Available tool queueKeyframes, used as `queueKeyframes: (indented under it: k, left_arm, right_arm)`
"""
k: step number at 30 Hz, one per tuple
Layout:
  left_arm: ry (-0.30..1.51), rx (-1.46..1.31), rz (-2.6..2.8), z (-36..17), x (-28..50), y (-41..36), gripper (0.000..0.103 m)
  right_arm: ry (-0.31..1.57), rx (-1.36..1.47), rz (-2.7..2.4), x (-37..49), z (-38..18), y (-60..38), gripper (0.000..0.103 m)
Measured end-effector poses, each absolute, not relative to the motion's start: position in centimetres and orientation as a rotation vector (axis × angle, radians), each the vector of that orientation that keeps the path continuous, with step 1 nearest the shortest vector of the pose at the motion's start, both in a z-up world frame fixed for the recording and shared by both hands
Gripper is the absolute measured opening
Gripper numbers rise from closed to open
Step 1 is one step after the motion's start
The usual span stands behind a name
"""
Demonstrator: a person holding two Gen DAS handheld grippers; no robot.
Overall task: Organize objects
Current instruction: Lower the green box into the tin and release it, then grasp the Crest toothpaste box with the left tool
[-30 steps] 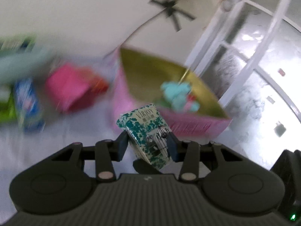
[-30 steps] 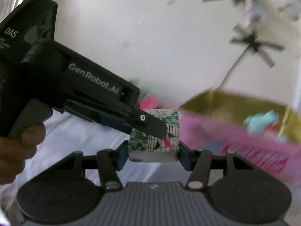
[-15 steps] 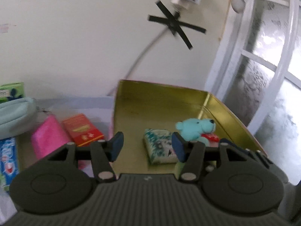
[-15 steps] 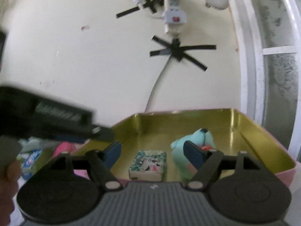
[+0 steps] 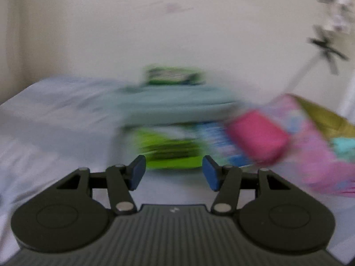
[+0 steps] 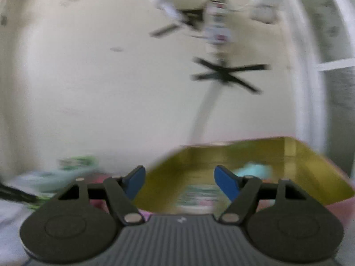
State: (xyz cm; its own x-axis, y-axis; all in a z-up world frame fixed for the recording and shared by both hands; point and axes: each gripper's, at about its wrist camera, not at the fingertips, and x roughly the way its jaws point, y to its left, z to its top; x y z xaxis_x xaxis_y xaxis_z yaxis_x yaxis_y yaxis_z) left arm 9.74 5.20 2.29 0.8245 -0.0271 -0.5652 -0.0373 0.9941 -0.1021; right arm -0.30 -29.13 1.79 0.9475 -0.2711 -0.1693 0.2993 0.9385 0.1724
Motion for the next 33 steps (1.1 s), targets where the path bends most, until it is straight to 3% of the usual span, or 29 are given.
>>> queueKeyframes:
  k: [5,12,14,15,16,21,25,30,33]
  left_arm:
    - [0.596,-0.169,0.101,-0.6,9.8,9.9,0.058]
    - [0.525,-0.213,0.015,-0.4,9.3,10.4,0.059]
    - [0.531,-0.233,0.005,-0.5,9.8,10.7,0.059]
    - [0.533,-0.248,-0.001,-0.4,9.5,10.8,0.059]
    - [0.535,-0.262,-0.005,-0.5,9.2,10.9,0.059]
    - [0.552,-0.312,-0.026,-0.7,9.3,11.4,0.059]
    - [0.549,-0.283,-0.05,-0.6,9.1,10.4,0.068]
    - [0.627,-0.298,-0.151,-0.3,8.6,7.6,0.07]
    - [0.726,-0.448,-0.321,-0.2,7.7,5.1,0.086]
  right_arm:
    - [0.261,-0.001,-0.012,3.5,3.3,-20.0,0.072]
    - [0.516,-0.004,0.002,14.9,-0.1,-14.8,0.073]
    - [0.589,0.014,-0.029,17.8,-1.2,-14.8,0.059]
    - [0.633,0.059,-0.018,18.6,-1.8,-15.1,0.042]
    - [0.645,0.107,-0.023,18.8,-1.9,-15.7,0.041]
    - [0.669,0.113,-0.006,12.5,-1.6,-15.5,0.041]
    - [0.653,0.129,0.022,3.6,-1.3,-15.3,0.041]
    - [0.659,0.49,0.113,-2.9,-2.2,-19.5,0.041]
    - [0.636,0.658,0.153,-3.8,-3.2,-21.5,0.041]
